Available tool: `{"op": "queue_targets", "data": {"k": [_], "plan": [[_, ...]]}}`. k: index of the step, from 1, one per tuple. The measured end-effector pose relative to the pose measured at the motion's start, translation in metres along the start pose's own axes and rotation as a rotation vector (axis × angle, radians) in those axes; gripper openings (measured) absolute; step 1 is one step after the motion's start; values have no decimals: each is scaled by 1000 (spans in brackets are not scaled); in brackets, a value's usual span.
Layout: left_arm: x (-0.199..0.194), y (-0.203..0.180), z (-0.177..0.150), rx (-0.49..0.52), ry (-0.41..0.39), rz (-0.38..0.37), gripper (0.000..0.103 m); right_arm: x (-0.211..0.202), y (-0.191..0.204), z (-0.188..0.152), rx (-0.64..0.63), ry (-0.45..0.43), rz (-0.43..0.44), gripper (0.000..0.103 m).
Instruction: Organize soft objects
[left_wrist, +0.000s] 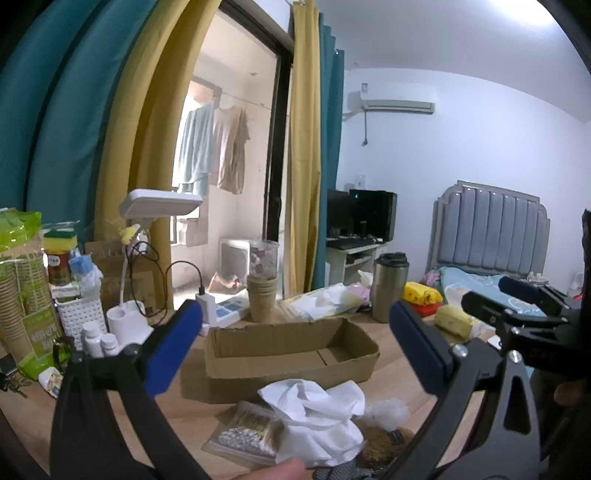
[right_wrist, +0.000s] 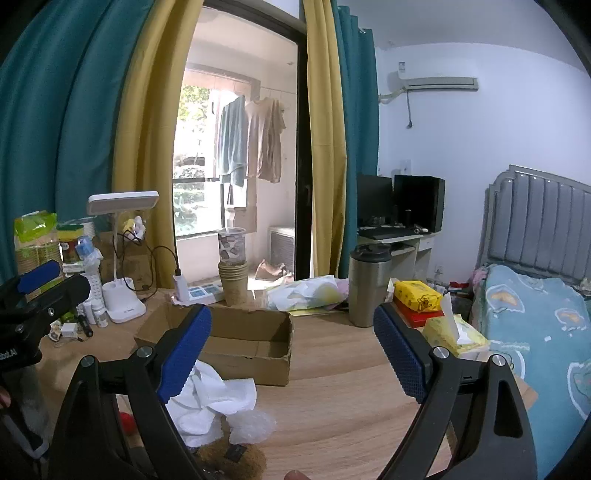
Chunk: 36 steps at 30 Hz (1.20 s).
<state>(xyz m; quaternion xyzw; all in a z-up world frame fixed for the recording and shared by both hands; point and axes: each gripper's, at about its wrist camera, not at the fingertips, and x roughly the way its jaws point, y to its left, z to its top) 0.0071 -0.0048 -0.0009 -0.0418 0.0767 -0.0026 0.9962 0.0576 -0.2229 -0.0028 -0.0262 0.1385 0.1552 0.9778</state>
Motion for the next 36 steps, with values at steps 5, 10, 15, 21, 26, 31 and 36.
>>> {"op": "queue_targets", "data": {"k": [5, 10, 15, 21, 26, 31, 36], "plan": [[-1, 0, -1, -9, 8, -2, 102, 0, 3, -1, 3, 6, 0, 92], [-2, 2, -3, -12, 11, 4, 102, 1, 2, -1, 1, 6, 5, 92], [-2, 1, -3, -11, 12, 3, 102, -3, 1, -3, 5, -1, 11, 92], [-2, 0, -4, -12, 13, 6, 102, -3, 1, -4, 6, -3, 11, 92], [-3, 0, -5, -13, 14, 5, 102, -3, 4, -3, 0, 5, 18, 92], [-3, 0, -6, -13, 15, 7, 102, -3, 3, -4, 1, 4, 20, 92], [-3, 1, -8, -11, 14, 9, 102, -4, 2, -5, 1, 4, 20, 92]]}}
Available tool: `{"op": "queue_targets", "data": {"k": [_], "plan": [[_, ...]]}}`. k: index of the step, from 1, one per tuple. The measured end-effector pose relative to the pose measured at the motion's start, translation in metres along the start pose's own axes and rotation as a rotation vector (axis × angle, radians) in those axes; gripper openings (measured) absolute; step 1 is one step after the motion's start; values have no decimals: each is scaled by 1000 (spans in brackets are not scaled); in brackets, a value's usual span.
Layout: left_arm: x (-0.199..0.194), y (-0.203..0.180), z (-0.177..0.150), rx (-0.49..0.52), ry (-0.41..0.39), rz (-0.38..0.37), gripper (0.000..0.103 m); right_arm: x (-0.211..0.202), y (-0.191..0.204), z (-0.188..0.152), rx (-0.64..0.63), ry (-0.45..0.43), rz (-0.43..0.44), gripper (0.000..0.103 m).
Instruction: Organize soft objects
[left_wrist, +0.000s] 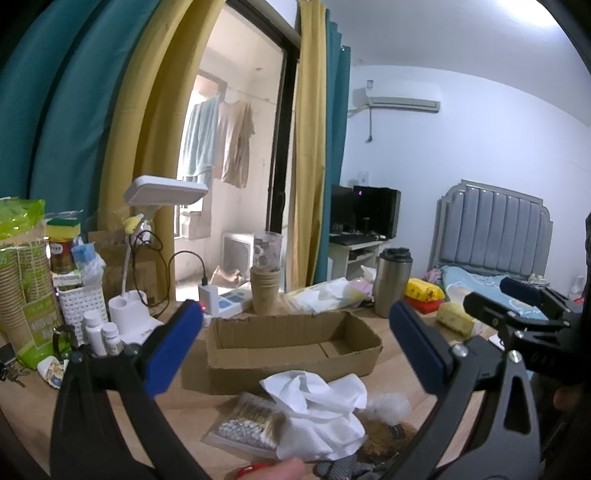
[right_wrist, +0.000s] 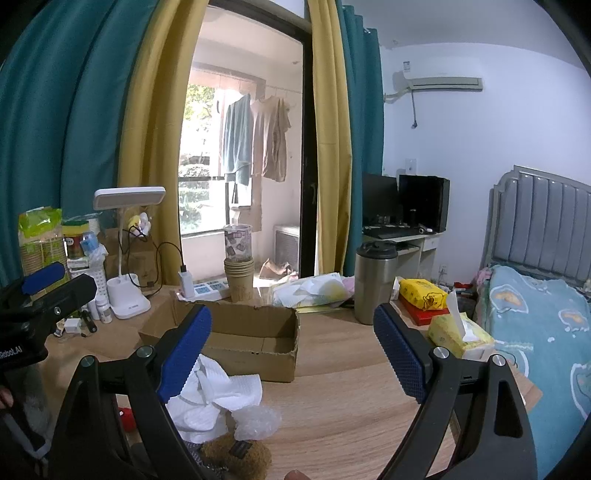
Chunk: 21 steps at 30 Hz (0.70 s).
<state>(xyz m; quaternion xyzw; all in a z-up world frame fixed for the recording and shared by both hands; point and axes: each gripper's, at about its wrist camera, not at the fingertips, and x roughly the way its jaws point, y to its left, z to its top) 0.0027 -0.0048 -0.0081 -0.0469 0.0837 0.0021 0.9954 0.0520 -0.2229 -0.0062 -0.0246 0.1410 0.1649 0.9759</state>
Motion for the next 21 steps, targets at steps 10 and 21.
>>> {"op": "queue_targets", "data": {"k": [10, 21], "plan": [[1, 0, 0, 3, 2, -3, 102, -1, 1, 1, -9, -4, -3, 92], [3, 0, 1, 2, 8, -1, 102, -1, 2, 1, -10, -3, -3, 92]]}}
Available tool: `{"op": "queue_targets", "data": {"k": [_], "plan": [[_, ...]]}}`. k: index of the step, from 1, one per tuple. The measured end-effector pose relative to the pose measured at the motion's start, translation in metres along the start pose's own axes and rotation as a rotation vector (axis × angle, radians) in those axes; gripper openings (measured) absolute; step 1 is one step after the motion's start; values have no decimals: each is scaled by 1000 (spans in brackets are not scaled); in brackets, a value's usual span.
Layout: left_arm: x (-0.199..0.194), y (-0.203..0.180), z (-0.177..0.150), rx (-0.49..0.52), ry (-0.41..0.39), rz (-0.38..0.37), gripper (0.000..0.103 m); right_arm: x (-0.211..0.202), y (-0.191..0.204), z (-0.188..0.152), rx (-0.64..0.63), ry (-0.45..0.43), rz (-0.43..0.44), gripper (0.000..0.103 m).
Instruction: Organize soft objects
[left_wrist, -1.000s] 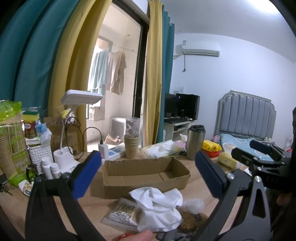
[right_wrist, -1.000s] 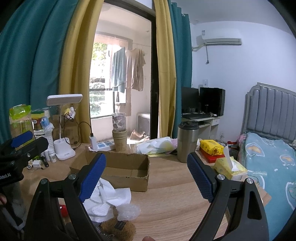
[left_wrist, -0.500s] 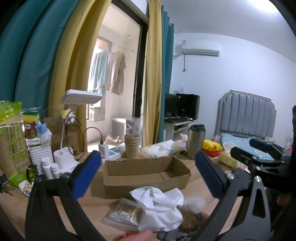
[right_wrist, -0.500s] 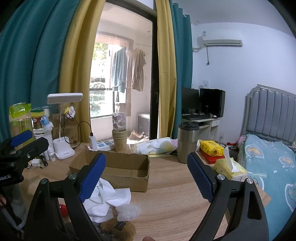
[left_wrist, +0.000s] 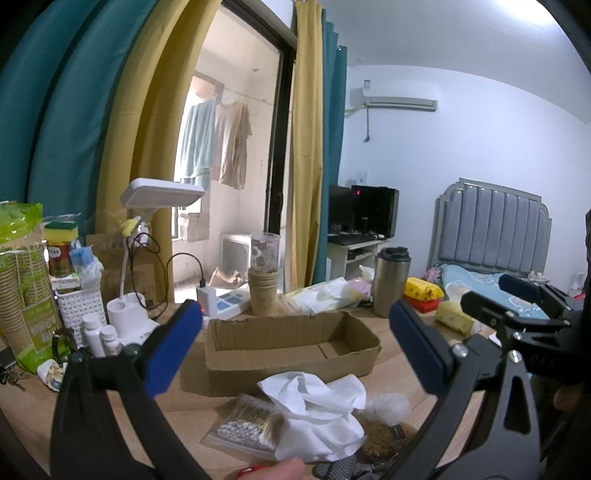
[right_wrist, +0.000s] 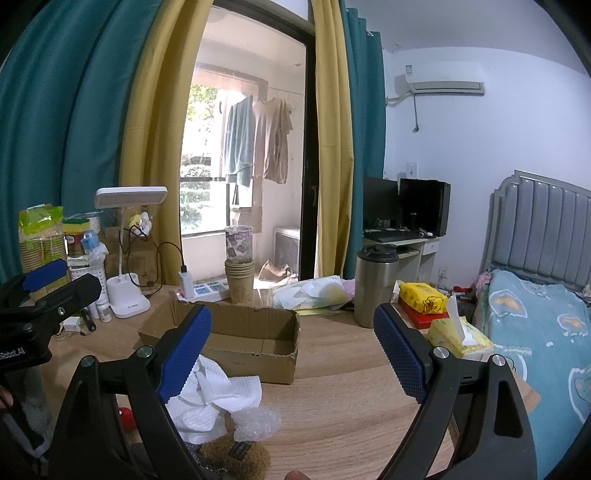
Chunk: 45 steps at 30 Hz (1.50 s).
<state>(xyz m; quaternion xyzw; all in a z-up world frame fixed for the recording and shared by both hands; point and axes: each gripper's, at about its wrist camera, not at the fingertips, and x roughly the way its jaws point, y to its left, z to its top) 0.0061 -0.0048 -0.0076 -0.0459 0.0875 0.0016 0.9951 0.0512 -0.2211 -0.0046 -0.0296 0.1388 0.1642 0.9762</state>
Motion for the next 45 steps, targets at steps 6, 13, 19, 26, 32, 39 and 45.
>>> {"op": "queue_targets", "data": {"k": [6, 13, 19, 26, 32, 39, 45], "plan": [[0, -1, -1, 0, 2, 2, 102, 0, 1, 0, 0, 0, 1, 92], [2, 1, -2, -2, 15, 4, 102, 1, 1, 0, 2, -1, -3, 92], [6, 7, -5, -7, 47, 17, 102, 4, 1, -1, 3, 9, 0, 92], [13, 20, -23, 14, 141, 40, 102, 21, -1, -12, -33, 72, -21, 92], [21, 32, -50, 57, 303, 40, 102, 38, -5, -32, -44, 162, -20, 92], [35, 39, -92, 15, 546, 40, 102, 46, -4, -54, -56, 221, -14, 92], [33, 38, -113, 34, 666, 32, 102, 53, -7, -66, -37, 260, 5, 92]]}}
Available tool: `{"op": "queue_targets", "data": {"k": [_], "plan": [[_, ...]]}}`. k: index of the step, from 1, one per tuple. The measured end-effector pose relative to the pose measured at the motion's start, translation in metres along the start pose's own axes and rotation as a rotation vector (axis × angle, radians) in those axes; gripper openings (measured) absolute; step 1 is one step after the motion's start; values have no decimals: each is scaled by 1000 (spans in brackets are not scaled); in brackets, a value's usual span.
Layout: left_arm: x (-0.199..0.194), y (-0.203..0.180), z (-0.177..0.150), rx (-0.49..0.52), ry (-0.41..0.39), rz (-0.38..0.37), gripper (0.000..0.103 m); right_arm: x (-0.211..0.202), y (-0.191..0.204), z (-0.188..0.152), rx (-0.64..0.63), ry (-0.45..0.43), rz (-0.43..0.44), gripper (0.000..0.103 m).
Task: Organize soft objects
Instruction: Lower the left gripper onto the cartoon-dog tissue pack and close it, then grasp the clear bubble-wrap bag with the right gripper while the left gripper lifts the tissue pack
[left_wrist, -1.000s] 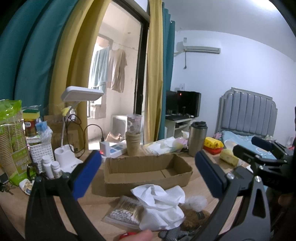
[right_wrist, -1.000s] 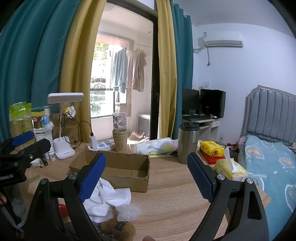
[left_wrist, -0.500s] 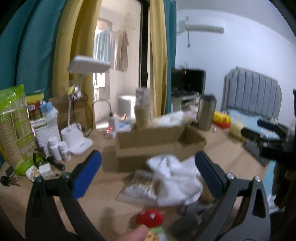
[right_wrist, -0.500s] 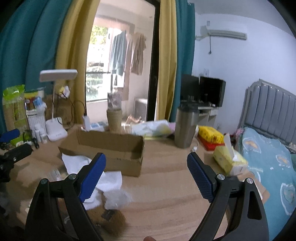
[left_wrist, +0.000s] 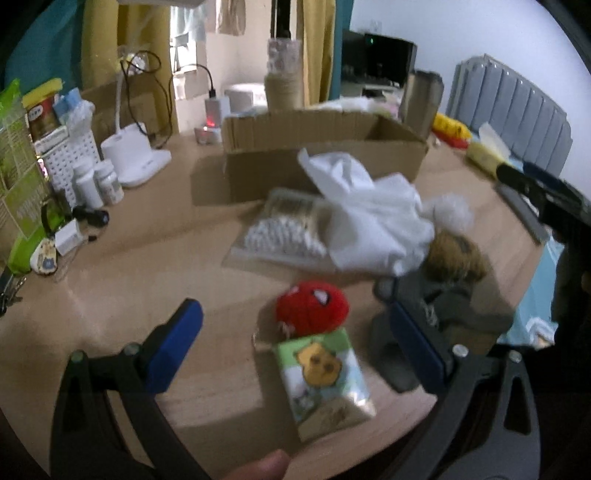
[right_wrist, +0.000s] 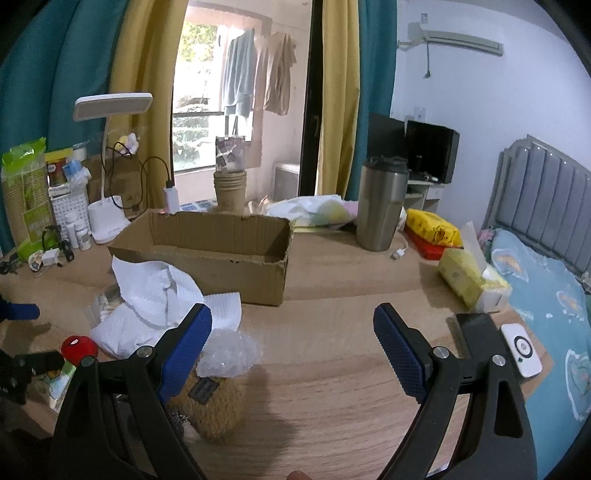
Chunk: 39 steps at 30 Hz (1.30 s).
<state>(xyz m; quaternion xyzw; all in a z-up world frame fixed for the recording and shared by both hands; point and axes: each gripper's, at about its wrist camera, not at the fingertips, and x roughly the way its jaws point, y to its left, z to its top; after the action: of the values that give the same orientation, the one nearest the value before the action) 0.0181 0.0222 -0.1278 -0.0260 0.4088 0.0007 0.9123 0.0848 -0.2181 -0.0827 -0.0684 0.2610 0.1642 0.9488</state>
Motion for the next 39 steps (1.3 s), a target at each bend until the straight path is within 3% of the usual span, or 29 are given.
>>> {"op": "queue_targets", "data": {"k": [10, 17, 18, 20, 22, 26, 30, 39], "plan": [[16, -9, -7, 13, 124, -30, 101, 24, 4, -24, 77, 115, 135, 92], [15, -9, -8, 37, 137, 6, 101, 46, 9, -27, 136, 153, 208, 91], [15, -10, -8, 47, 140, 7, 99, 50, 11, -26, 132, 158, 211, 91], [16, -13, -8, 58, 146, 9, 82, 53, 14, -25, 127, 159, 215, 91], [16, -14, -9, 69, 149, 15, 82, 57, 15, -25, 121, 167, 215, 83], [17, -13, -9, 65, 163, -8, 58, 61, 15, -27, 117, 187, 218, 69], [17, -14, -10, 60, 169, -24, 56, 61, 18, -27, 98, 193, 223, 43], [11, -15, -4, 60, 141, -29, 54, 51, 17, -21, 78, 149, 242, 38]]}}
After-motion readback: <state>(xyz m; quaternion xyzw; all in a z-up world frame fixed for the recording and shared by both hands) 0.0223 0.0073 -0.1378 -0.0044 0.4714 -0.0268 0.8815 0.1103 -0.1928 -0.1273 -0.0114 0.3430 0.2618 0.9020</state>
